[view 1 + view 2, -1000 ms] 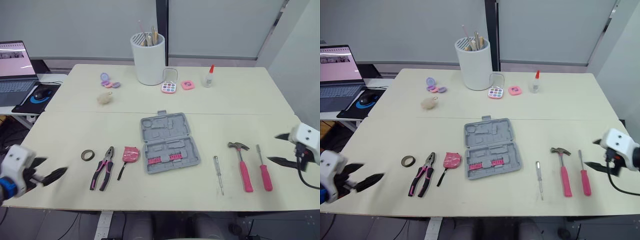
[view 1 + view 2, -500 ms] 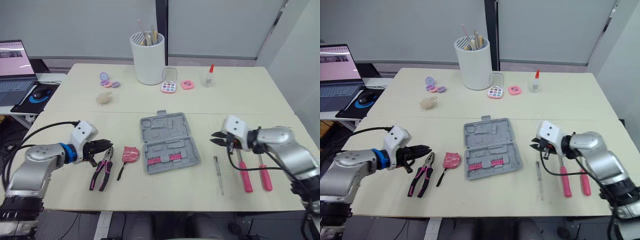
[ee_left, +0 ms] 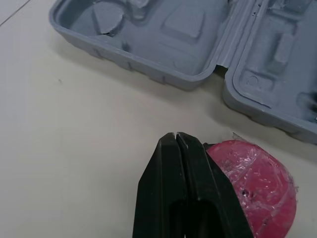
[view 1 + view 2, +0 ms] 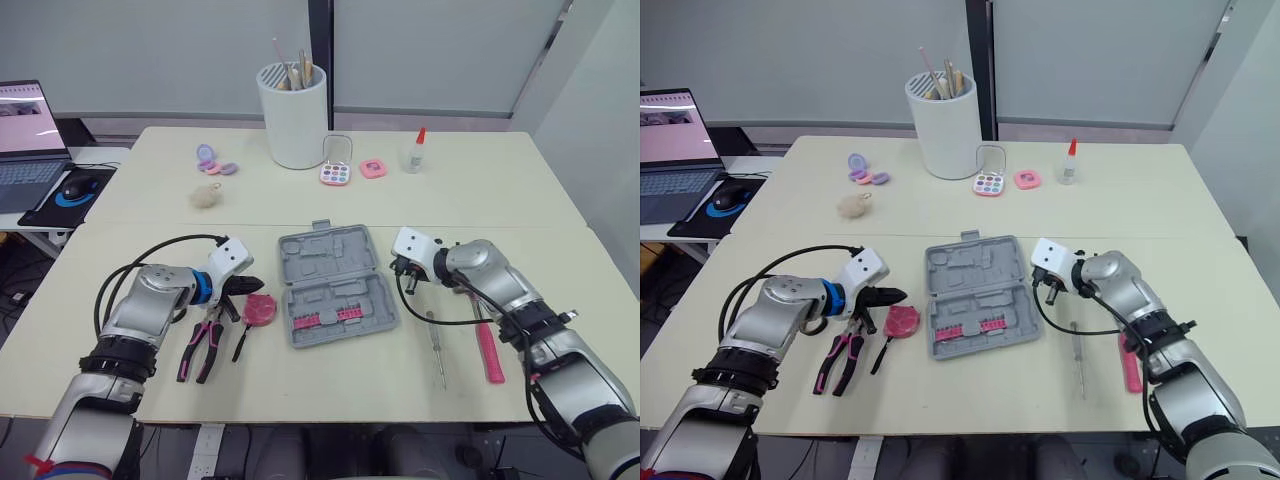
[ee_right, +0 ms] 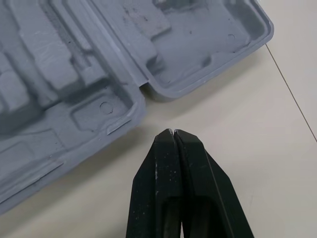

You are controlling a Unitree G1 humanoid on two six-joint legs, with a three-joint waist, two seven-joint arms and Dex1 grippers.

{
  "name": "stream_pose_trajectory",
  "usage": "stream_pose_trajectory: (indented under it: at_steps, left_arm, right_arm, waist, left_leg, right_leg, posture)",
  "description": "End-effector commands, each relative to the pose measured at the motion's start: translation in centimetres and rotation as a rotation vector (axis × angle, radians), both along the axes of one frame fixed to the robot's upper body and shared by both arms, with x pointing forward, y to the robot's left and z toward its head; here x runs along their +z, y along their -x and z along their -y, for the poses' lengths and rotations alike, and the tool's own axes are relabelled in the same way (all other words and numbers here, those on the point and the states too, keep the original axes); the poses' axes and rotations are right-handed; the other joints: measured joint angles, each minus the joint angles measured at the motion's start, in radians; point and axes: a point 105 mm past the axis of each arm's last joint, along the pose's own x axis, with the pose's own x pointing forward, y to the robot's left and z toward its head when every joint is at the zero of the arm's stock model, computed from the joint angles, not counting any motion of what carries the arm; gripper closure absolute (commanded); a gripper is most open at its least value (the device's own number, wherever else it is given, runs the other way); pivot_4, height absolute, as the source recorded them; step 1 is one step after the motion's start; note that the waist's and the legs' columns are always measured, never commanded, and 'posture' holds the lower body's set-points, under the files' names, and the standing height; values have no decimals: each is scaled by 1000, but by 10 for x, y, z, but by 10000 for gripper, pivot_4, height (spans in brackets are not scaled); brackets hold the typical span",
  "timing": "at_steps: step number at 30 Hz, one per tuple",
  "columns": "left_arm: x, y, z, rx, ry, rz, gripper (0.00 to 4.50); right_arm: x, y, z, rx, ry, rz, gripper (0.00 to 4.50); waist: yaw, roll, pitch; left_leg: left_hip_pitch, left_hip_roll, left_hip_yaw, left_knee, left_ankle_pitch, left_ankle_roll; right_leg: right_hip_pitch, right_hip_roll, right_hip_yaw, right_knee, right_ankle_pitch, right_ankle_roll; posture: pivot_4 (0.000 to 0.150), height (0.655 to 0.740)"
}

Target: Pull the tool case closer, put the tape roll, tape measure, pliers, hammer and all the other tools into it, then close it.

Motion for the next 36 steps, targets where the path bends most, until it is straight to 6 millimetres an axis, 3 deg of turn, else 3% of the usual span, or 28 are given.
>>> stream_pose_trajectory:
  at_steps: [1,10,20,30,36]
  left_arm:
    - [1,-7,11,-36,-23,9,45000]
    - [-9,-11,29,-98,-54,-12,45000]
    - [-19,-9,49,-189,-83,-48,45000]
    - [-9,-1,73,-299,-39,-47,45000]
    - [-14,15,80,-372,-40,-96,45000]
  right_arm:
    - [5,-11,-6,14,6,30,44811]
    - [-8,-17,-21,33,13,-18,44811]
    - [-14,-7,-31,84,-29,-104,44811]
    - [-11,21,-16,120,-67,-156,44811]
    - [-11,45,-8,91,-105,-184,44811]
  waist:
    - [-4,0,0]
    - [-16,0,0]
    - [-16,0,0]
    - [-12,0,0]
    - [-15,0,0]
  left_leg:
    - [0,0,0,0,0,0]
    - [0,0,1,1,0,0]
    - [1,0,1,1,0,0]
    - [0,-1,1,1,0,0]
    - [0,0,2,1,0,0]
  right_leg:
    - [0,0,0,1,0,0]
    - [-1,0,1,3,0,0]
    - [-1,0,4,4,0,0]
    - [-1,0,7,3,0,0]
    - [-2,0,9,3,0,0]
  posture:
    - [1500,7366]
    - [1500,7366]
    - [1500,7366]
    - [1500,7366]
    - [1500,7366]
